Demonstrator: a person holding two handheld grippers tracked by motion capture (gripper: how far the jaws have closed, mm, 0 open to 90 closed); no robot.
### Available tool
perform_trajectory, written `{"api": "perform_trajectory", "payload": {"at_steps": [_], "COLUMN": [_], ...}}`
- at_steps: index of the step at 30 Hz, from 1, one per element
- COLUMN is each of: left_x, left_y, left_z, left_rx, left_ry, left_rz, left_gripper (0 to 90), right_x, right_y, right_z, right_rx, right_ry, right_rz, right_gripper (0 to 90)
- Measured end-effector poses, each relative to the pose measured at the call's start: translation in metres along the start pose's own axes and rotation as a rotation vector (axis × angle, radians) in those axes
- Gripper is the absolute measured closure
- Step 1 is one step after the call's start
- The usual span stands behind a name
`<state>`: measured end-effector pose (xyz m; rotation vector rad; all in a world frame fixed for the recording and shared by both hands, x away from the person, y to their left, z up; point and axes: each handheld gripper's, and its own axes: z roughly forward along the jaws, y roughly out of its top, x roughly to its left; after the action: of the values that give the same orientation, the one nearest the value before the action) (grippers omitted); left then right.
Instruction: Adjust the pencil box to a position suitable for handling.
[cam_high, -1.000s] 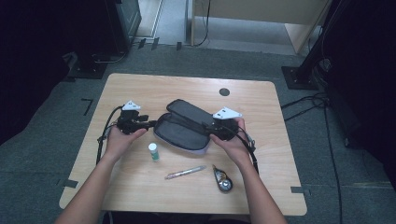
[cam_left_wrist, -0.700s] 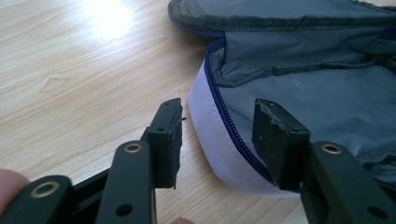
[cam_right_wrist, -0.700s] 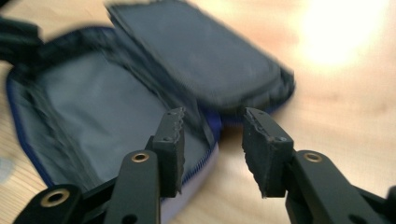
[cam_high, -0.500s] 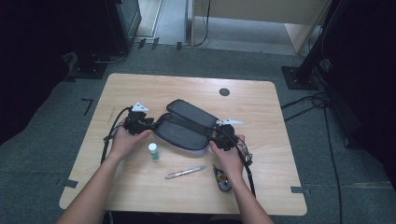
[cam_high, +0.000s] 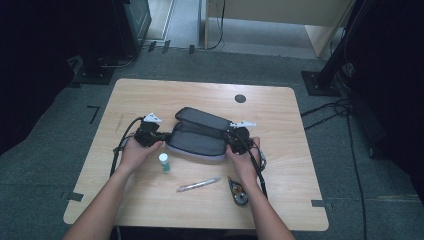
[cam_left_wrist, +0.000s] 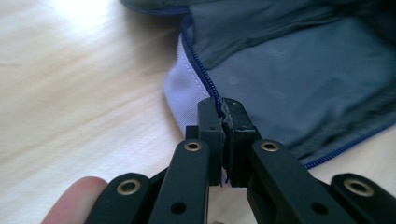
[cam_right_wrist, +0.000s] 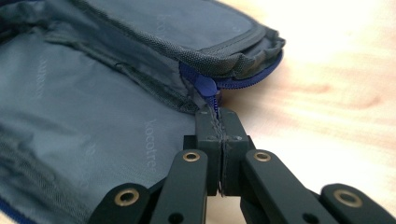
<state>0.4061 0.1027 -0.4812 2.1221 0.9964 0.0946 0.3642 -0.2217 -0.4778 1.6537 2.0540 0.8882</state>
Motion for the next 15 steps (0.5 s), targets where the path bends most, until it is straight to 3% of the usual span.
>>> {"api": "perform_trajectory", "payload": {"at_steps": [9,13,15], "left_x": [-0.005,-0.002,0.001], "left_y": [-0.007,-0.01,-0.011], "left_z": [-0.006,-0.005,-0.01], "left_rx": [0.02,0.024,-0.008], "left_ry": [-0.026,-0.038,-0.044], "left_rz": [0.003,-0.013,-0.04], "left_gripper": [87.2,80.7,74.0], "right_x": [-0.003,-0.006,-0.009], "right_y": [0.01,0.009,0.009], "right_z": [0.012,0.014,0.013], "right_rx": [-0.032,-0.027,-0.042], "right_ry": [0.023,0.036,0.054], "right_rz": [-0.136,-0.134,-0.115], "right_gripper": [89.5,87.3,78.3]}}
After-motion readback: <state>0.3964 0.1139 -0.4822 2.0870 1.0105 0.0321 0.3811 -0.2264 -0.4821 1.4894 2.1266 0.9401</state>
